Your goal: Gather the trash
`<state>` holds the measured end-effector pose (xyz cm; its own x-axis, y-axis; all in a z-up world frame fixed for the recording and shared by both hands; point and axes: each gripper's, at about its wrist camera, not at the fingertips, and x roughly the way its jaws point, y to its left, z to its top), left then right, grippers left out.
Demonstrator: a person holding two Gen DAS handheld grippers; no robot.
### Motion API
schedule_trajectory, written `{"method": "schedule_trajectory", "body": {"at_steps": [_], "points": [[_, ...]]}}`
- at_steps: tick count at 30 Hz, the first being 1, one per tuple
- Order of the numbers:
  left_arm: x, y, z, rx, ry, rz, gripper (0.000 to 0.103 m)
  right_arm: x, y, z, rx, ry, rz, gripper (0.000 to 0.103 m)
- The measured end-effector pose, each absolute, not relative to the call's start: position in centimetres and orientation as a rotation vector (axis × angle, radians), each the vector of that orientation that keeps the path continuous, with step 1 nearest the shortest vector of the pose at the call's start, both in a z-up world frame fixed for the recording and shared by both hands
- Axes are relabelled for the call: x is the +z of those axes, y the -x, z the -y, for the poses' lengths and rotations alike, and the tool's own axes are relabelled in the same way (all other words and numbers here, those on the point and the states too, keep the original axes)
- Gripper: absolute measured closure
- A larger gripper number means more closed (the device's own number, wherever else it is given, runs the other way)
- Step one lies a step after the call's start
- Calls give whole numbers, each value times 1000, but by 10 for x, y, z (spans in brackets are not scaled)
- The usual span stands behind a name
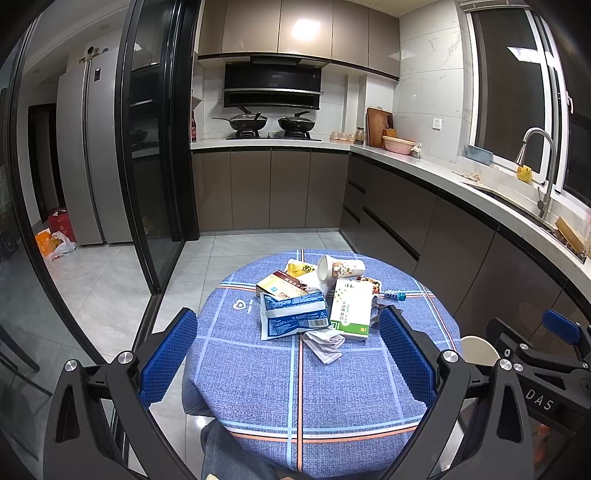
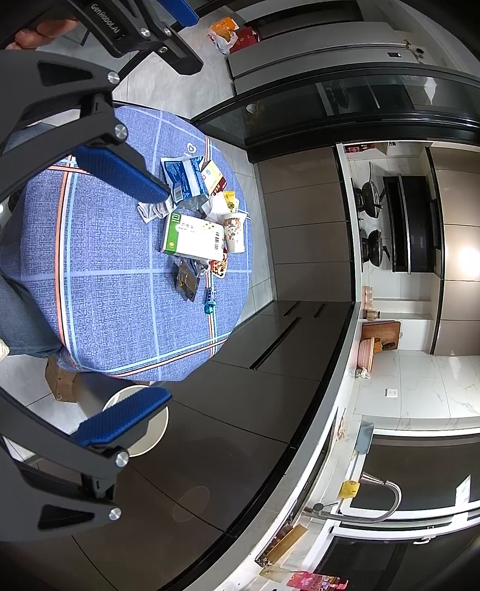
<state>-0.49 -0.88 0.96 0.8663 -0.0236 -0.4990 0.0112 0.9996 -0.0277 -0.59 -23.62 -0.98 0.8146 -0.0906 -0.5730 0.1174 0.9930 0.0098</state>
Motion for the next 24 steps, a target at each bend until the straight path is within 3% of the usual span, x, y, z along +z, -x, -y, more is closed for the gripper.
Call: {"method": "schedule_trajectory", "body": {"at_steps": [24], "points": [[-4, -24, 4, -20, 42, -590, 8, -24, -20, 238, -112, -41, -670, 3]]}}
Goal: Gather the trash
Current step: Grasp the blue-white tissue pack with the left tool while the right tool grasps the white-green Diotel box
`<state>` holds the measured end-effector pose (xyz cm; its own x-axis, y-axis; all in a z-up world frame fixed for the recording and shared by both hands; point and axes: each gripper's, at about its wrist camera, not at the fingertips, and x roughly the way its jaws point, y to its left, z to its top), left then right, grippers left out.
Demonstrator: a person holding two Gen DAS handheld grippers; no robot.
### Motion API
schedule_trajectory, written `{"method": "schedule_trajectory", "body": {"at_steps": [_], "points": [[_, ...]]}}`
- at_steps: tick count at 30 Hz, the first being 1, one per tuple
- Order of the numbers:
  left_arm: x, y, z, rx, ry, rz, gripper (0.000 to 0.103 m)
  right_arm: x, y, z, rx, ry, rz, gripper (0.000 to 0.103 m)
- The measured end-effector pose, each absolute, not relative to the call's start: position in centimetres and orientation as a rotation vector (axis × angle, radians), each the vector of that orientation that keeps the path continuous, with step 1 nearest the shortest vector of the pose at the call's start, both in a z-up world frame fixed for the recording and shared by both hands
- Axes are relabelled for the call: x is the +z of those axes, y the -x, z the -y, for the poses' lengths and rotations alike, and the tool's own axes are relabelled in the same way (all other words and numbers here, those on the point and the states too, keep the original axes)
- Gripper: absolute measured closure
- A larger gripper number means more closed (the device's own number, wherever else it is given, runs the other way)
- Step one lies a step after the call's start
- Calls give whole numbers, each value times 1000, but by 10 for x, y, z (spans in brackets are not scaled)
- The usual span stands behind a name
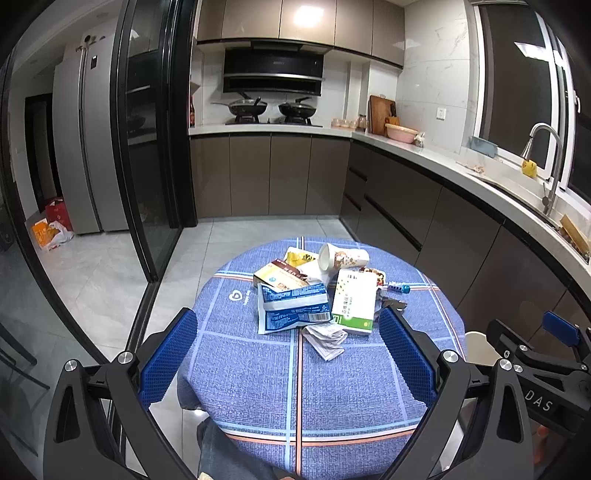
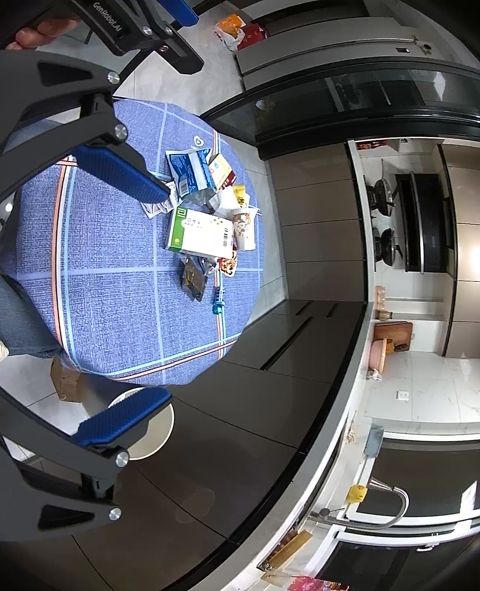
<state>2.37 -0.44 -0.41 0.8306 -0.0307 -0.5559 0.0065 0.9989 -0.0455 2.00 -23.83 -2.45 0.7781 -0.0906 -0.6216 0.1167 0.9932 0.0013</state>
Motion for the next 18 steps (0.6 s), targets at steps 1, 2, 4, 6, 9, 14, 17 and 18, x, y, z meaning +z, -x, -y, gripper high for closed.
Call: {"method": "schedule_trajectory", "body": {"at_steps": [1, 2, 4, 6, 9, 14, 17, 18], "points": [[-5, -27, 4, -18, 43, -596, 8, -26, -23, 238, -112, -39, -676, 3], [-6, -30, 4, -17, 45, -602, 8, -28, -26, 237, -112, -38, -682, 3], [-9, -37, 3, -16, 45, -615, 8, -31, -34, 237, -110, -36, -695, 3], [-12, -44, 3, -16, 44, -624, 8, -35, -41, 238, -111, -36, -706, 3], [-21, -57, 1, -8, 39, -643, 8, -42, -54, 240, -110, -38, -726, 3], [-46, -88, -11, -32, 50, -724, 8, -68, -83, 246, -11, -63, -734, 3], [-60, -102, -15, -40, 37, -755, 8, -104, -117, 249, 50, -117, -811, 3], [-64, -107, -16, -35, 20, -759, 8, -115, -129, 247, 61, -127, -848, 3]]}}
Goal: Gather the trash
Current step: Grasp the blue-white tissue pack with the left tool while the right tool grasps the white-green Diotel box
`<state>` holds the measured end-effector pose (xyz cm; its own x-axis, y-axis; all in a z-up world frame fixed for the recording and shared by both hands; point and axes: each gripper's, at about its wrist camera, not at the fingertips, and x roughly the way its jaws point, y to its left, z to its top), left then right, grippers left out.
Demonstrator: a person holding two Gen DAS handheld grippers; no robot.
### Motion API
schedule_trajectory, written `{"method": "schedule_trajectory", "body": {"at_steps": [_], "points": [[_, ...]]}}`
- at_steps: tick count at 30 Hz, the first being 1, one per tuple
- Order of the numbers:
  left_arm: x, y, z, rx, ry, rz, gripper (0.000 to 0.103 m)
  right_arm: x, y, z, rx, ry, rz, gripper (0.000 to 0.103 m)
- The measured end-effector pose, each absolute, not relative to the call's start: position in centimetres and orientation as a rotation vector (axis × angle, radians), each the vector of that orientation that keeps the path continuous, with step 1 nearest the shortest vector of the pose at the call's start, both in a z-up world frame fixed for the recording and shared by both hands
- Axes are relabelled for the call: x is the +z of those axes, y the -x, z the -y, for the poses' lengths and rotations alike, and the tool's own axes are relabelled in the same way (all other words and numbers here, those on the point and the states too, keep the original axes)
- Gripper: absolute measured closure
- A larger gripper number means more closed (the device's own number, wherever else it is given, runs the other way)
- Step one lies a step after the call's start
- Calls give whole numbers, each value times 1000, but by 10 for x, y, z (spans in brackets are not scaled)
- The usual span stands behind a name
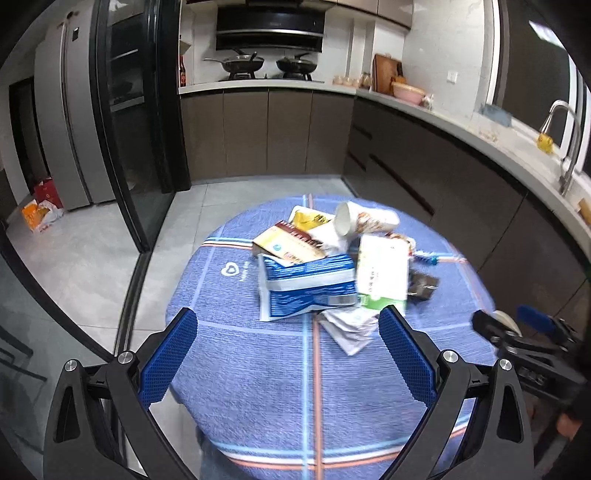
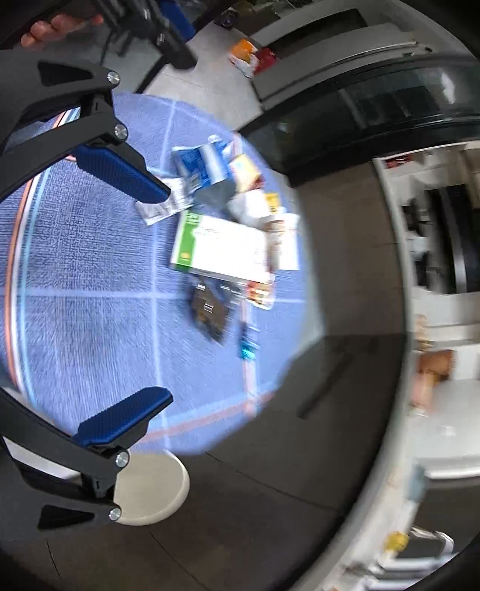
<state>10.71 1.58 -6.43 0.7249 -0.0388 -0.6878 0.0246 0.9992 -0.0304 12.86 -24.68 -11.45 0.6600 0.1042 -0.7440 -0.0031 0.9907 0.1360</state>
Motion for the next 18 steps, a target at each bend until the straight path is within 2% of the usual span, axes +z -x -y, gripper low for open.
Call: {"method": "schedule_trajectory", "body": {"at_steps": [7, 18], "points": [[-89, -149, -31, -90, 31, -839, 8, -164, -200, 208, 160, -142, -959, 3], [-126, -221, -63, -194, 78, -973, 8, -183, -261, 183, 128, -106, -978, 8]]}}
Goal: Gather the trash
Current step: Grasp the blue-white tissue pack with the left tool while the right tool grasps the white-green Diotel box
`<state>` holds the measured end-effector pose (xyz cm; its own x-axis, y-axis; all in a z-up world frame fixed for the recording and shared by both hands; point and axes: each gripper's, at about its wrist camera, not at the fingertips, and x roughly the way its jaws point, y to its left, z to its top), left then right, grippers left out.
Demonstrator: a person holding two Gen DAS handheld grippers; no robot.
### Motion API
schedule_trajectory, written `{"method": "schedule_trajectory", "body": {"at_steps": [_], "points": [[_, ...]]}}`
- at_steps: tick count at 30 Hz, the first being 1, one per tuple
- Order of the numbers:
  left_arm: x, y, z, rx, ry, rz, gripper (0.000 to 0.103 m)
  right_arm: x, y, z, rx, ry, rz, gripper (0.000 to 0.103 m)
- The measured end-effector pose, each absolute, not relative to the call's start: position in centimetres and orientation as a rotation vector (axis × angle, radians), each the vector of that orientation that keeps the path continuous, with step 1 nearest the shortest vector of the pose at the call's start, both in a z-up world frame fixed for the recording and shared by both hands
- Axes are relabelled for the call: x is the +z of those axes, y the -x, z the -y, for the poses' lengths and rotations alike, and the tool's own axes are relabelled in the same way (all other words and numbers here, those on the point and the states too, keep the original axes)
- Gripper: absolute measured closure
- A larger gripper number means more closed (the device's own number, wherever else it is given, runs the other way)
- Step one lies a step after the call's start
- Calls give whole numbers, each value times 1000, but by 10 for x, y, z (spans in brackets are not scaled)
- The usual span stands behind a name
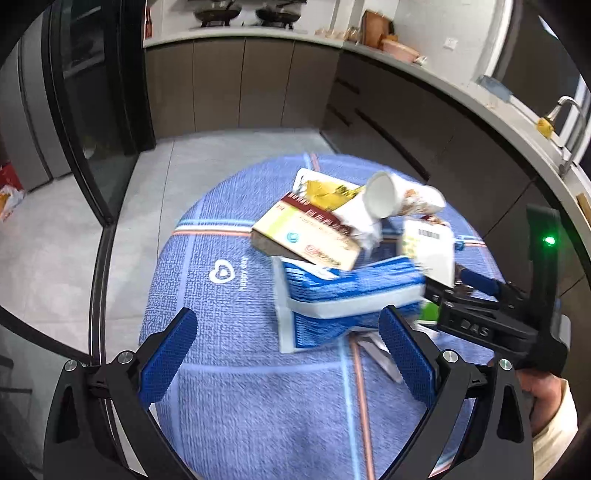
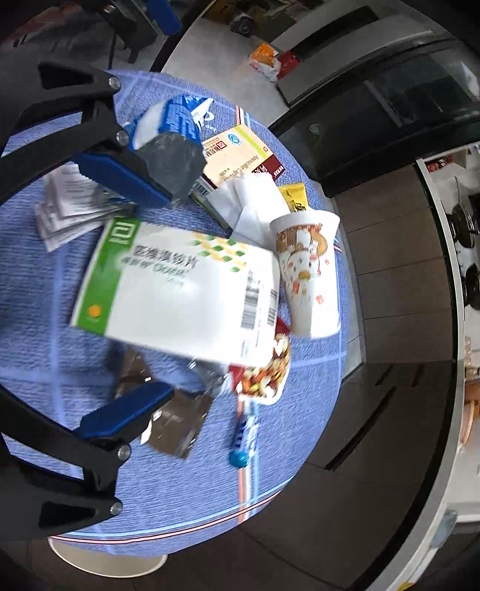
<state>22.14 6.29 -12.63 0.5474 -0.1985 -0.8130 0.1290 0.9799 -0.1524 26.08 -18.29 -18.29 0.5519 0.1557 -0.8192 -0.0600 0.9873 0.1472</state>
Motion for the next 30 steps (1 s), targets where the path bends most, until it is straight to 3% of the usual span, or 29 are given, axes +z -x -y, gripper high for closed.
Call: {"method": "schedule_trajectory", "body": {"at_steps": [5, 6, 9, 22, 23, 24, 27, 30], "points": [[-141, -248, -77, -281, 225, -1048, 8, -198, -277, 171, 112, -57, -1003, 9], [-144, -254, -78, -287, 234, -1054, 8, -200, -277, 171, 113, -51, -1009, 21], [-154, -270, -80, -297, 255, -1096, 8, -200, -272, 169, 134, -20, -1006, 23], [-197, -312, -87, -360, 426, -1272, 9, -152, -213, 183, 150, 36, -862, 23], [-200, -312, -85, -366, 438, -1278, 11, -152, -209, 184, 150, 44, -859, 23], [-199, -310, -84, -382, 453, -1276, 24, -152, -202, 180, 147, 50, -856, 23], [-195, -302, -82, -419, 463, -1266, 50, -145, -190, 180, 134, 54, -849, 23], [-182, -286, -74, -447, 412, -1247, 68, -143, -182, 180, 129, 51, -848, 23]]}}
